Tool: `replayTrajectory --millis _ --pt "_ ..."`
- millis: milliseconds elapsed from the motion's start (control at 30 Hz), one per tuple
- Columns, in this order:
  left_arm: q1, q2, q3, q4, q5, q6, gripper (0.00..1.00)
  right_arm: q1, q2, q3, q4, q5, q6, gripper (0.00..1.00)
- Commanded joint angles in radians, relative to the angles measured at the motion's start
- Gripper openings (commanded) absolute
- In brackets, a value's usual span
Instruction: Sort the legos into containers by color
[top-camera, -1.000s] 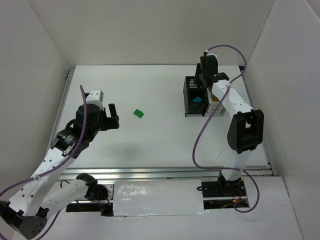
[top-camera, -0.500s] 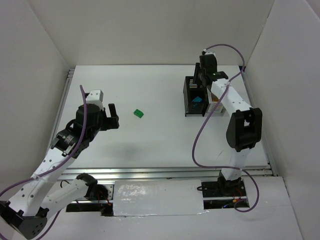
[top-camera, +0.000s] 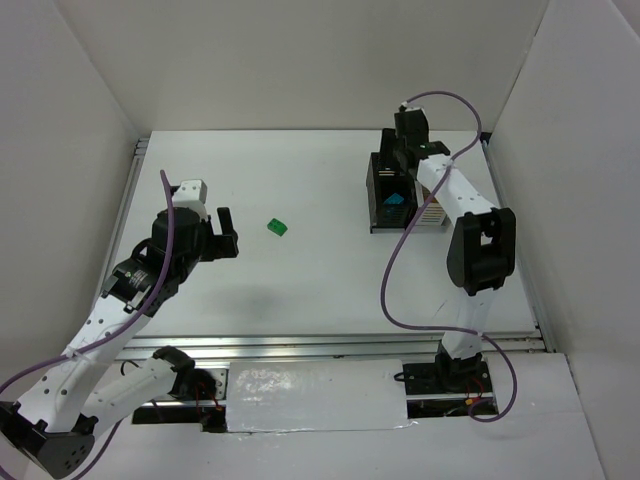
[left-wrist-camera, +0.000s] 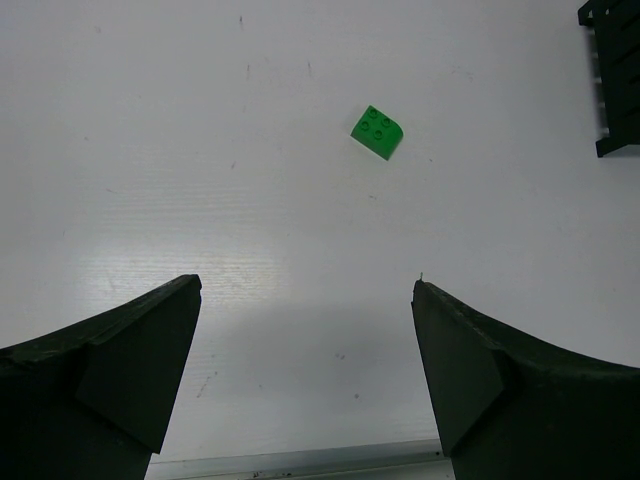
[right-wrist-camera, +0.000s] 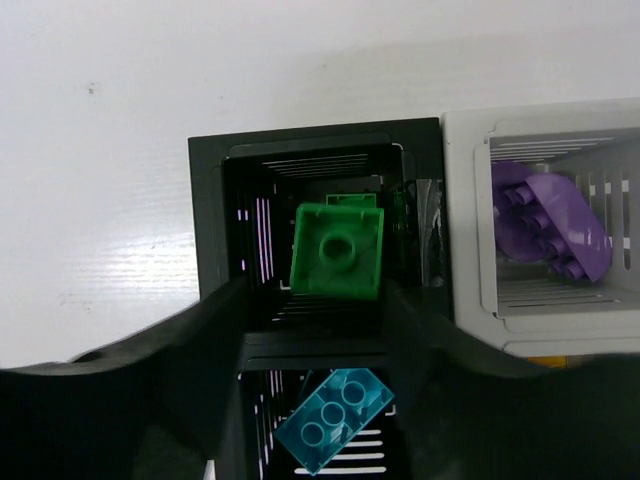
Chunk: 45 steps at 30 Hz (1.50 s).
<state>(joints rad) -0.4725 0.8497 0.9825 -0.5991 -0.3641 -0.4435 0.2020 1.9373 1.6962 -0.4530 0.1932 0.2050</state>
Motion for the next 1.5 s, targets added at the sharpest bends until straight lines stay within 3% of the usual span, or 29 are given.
replayTrajectory --millis 0,267,367,467,567,633,767,1167,1367,1467 --pt "0.000 0.000 0.002 0.035 0.007 0.026 1.00 -0.006 -0.004 0.065 -0.006 -0.001 -0.010 0.69" --pt "0.000 -0.003 0.002 0.035 0.011 0.028 1.00 0.014 -0.055 0.083 -0.029 -0.008 -0.024 0.75" --pt "0.000 -0.008 0.004 0.032 0.001 0.022 1.00 0.037 -0.098 0.077 -0.050 -0.111 -0.042 0.75" --pt "0.002 -0.021 0.007 0.019 -0.053 -0.006 1.00 0.150 -0.147 0.054 -0.061 -0.189 -0.113 0.75" --pt "0.008 -0.029 0.018 -0.023 -0.166 -0.063 1.00 0.296 -0.138 0.057 -0.088 -0.276 -0.167 0.83" --pt "0.011 -0.032 0.033 -0.059 -0.271 -0.116 1.00 0.375 -0.091 0.078 -0.102 -0.325 -0.167 1.00" --pt "0.011 -0.070 0.035 -0.088 -0.343 -0.150 0.99 0.471 0.044 0.129 -0.113 -0.287 -0.170 0.99" --pt "0.014 -0.103 0.005 -0.014 -0.236 -0.067 1.00 0.530 0.420 0.483 -0.266 -0.261 -0.295 0.94" --pt "0.014 -0.074 0.013 -0.021 -0.220 -0.057 1.00 0.548 0.480 0.525 -0.256 -0.232 -0.294 0.91" --pt "0.014 -0.074 0.013 -0.022 -0.217 -0.057 1.00 0.562 0.505 0.527 -0.262 -0.201 -0.292 0.85"
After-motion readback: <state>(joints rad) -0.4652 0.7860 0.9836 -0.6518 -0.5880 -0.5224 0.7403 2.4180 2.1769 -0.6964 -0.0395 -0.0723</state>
